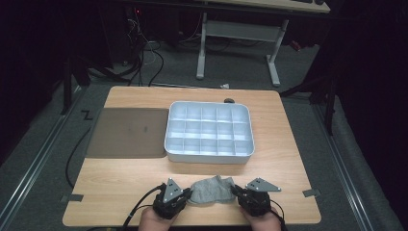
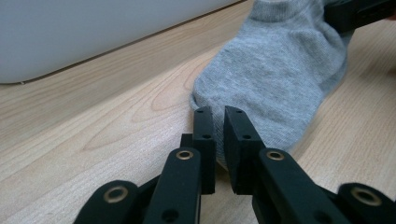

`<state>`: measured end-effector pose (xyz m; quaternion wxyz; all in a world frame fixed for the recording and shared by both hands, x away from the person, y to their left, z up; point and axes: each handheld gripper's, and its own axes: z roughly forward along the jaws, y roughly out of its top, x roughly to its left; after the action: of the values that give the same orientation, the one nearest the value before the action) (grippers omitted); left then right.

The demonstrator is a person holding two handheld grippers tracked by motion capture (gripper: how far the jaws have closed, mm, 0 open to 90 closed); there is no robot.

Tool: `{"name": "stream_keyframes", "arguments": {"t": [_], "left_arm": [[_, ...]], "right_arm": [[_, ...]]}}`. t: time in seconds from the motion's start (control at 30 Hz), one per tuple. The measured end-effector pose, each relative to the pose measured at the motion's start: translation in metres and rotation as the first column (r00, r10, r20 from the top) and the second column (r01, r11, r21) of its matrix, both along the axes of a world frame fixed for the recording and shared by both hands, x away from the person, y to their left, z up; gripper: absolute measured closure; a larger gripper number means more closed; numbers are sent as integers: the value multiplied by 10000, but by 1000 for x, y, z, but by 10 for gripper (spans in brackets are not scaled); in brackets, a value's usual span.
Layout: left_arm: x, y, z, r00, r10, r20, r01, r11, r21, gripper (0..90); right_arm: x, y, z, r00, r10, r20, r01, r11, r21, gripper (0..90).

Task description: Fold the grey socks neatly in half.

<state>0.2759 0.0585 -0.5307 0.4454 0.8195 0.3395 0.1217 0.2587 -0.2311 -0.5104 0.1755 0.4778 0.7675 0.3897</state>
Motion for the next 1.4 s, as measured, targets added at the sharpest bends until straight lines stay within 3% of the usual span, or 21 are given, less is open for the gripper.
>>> {"name": "stream_keyframes", "arguments": {"t": [0.33, 0.5, 0.63, 0.73, 0.83, 0.93, 1.0, 1.07, 1.13, 1.27, 1.4], "left_arm": [[1, 1, 1, 9997, 176, 184, -180, 9996, 207, 852], [1, 1, 0, 9996, 238, 180, -242, 9995, 201, 856], [-1, 0, 1, 9996, 170, 210, -175, 9995, 260, 854], [0, -1, 4, 9996, 178, 221, -183, 9995, 258, 752], [-2, -2, 14, 9962, 370, 788, -383, 9991, 156, 707], [-3, -13, 23, 9949, 149, 1002, -151, 9999, 18, 744], [-2, -27, 25, 9953, -84, 967, 83, 10000, 14, 780], [1, -44, 24, 9969, -402, 670, 405, 9992, -31, 791], [2, -57, 20, 9964, -535, 664, 515, 9982, 310, 806], [10, -71, 6, 9983, -559, 178, 536, 9925, 1097, 851], [8, -77, 2, 9970, -767, 77, 751, 9891, 1264, 858]], "right_arm": [[-8, 0, 16, 9990, 354, 260, -364, 9986, 393, 859], [-5, 0, 7, 9997, 262, -6, -262, 9995, 159, 860], [-4, -1, 6, 9999, 154, -26, -153, 9996, 240, 860], [-5, 1, 9, 9997, 252, 75, -253, 9996, 145, 860], [-6, 2, 9, 9995, 318, 23, -318, 9994, 124, 860], [-6, 4, 8, 9993, 375, 22, -376, 9993, 43, 860], [-6, 4, 8, 9992, 389, 9, -389, 9992, 43, 860], [-6, 4, 8, 9991, 427, -4, -427, 9991, 34, 860], [-6, 4, 7, 9990, 446, -24, -446, 9990, 30, 860], [-6, 3, 6, 9991, 419, -93, -418, 9991, 70, 861], [-6, 2, 8, 9991, 426, -53, -425, 9989, 198, 861]]}}
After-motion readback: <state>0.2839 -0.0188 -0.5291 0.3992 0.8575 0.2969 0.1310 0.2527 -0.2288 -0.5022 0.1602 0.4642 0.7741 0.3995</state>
